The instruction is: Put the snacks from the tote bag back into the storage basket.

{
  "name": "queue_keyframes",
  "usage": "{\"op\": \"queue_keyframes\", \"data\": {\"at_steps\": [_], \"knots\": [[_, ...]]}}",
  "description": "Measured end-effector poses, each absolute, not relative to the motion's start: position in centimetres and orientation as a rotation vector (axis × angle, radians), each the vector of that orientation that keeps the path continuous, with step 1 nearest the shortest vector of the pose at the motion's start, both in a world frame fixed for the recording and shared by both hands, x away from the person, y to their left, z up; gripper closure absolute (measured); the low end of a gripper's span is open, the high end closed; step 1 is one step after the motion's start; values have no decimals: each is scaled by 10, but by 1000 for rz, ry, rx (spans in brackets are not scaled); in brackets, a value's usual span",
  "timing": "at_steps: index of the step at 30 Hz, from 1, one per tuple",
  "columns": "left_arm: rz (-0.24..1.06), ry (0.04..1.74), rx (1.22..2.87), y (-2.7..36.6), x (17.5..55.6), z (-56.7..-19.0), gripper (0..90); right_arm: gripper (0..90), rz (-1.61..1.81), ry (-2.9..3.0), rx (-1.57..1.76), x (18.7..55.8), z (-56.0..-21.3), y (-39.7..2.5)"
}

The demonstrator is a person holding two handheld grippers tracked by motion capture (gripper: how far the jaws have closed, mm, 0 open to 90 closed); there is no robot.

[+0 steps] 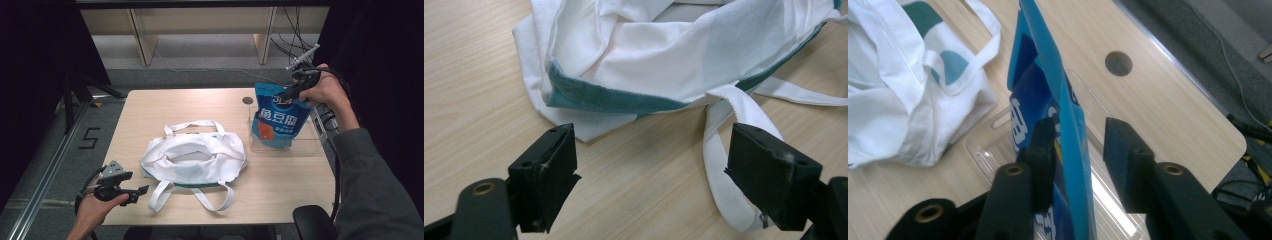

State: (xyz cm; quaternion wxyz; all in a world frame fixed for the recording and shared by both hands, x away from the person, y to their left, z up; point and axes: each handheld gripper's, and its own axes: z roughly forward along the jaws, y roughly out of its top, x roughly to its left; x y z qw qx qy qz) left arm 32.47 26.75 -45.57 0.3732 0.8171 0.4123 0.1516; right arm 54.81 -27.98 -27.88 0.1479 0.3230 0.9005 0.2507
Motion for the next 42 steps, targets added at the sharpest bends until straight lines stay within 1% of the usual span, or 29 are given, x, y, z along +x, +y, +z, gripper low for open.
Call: {"op": "queue_keyframes", "data": {"at_steps": [1, 3, 7, 13, 15, 19, 23, 28, 38, 40, 42], "knots": [[383, 1075, 2086, 267, 324, -456, 193, 610, 734, 2567, 965, 545, -278, -280], [400, 1052, 2085, 267, 324, -456, 193, 576, 758, 2533, 981, 539, -279, -282], [397, 1050, 2085, 267, 324, -456, 193, 467, 788, 2467, 1029, 531, -284, -289], [387, 1054, 2104, 267, 325, -455, 193, 415, 851, 2387, 1047, 513, -291, -300], [397, 1050, 2092, 267, 325, -456, 193, 395, 868, 2332, 1114, 505, -292, -304], [397, 1054, 2088, 267, 324, -455, 193, 371, 909, 2259, 1130, 493, -299, -314], [399, 1056, 2079, 267, 324, -456, 193, 366, 952, 2211, 1200, 482, -305, -319], [400, 1055, 2082, 267, 325, -456, 193, 349, 928, 2181, 1212, 472, -316, -327], [393, 1054, 2091, 267, 324, -454, 193, 345, 919, 2162, 1273, 451, -333, -336], [402, 1046, 2081, 267, 324, -454, 193, 358, 916, 2159, 1271, 447, -341, -338], [403, 1048, 2079, 267, 324, -454, 193, 403, 901, 2176, 1286, 443, -348, -340]]}}
